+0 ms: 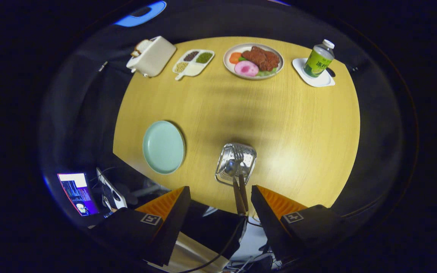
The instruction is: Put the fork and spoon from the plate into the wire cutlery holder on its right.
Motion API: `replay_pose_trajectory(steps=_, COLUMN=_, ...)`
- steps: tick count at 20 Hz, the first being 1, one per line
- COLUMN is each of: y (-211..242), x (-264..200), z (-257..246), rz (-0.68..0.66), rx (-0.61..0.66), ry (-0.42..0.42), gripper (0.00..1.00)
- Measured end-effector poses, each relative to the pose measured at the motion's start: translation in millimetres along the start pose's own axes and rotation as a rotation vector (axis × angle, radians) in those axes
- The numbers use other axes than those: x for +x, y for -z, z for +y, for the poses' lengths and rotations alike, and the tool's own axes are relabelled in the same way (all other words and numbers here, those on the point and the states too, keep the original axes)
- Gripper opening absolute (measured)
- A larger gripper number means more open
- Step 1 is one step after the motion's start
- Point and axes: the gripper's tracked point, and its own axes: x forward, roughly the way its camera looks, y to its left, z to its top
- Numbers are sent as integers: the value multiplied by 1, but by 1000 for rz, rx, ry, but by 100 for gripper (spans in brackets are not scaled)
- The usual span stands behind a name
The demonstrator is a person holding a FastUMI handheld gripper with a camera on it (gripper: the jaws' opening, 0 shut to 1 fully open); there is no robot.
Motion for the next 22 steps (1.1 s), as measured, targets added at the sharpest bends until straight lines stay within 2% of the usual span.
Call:
replay_pose_trajectory(steps=5, y=-28, x=-45, z=-10, rz=-317, rx=-57, ry=96, gripper=100)
replay_pose_trajectory(steps=11, y=-32, x=-108, z=18, rz=-613, rx=-63, ry=102, gripper=99)
replay_pose_trajectory(steps=15, y=-33, x=-145, z=45, rz=-812, rx=-46, ry=52, gripper=99)
replay_pose_trajectory(steps=22, y=-33, x=-196, z=29, rz=-1100, rx=31, ry=129, gripper=99)
